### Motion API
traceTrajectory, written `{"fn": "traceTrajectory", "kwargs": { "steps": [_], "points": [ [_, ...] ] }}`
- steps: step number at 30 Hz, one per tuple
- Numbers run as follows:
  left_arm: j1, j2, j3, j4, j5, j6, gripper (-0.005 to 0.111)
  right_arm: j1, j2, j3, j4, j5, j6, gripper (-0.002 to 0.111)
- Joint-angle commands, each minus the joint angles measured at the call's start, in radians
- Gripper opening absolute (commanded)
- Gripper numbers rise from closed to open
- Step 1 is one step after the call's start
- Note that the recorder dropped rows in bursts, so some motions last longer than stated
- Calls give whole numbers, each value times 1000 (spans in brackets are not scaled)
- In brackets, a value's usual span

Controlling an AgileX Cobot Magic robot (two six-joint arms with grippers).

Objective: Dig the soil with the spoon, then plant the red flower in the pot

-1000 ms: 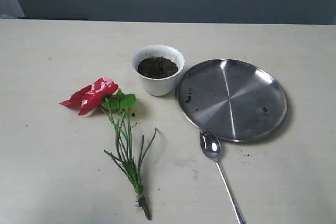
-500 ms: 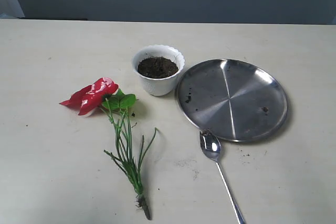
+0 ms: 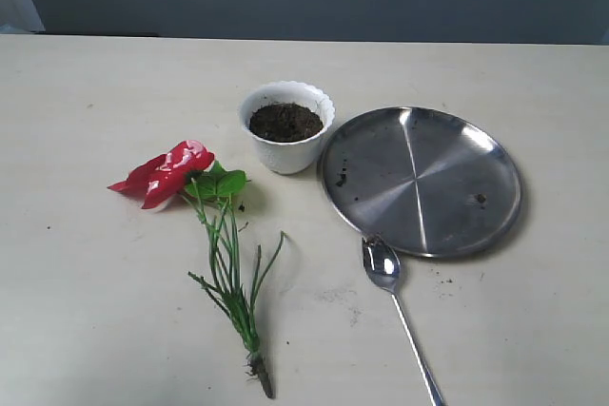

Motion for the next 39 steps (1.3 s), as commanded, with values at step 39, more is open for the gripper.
{"fn": "traceTrajectory", "kwargs": {
  "steps": [39],
  "points": [
    [-3,-5,-2,0,0,-4,0,727,1488,-479,-568,399,225,7]
  ]
}}
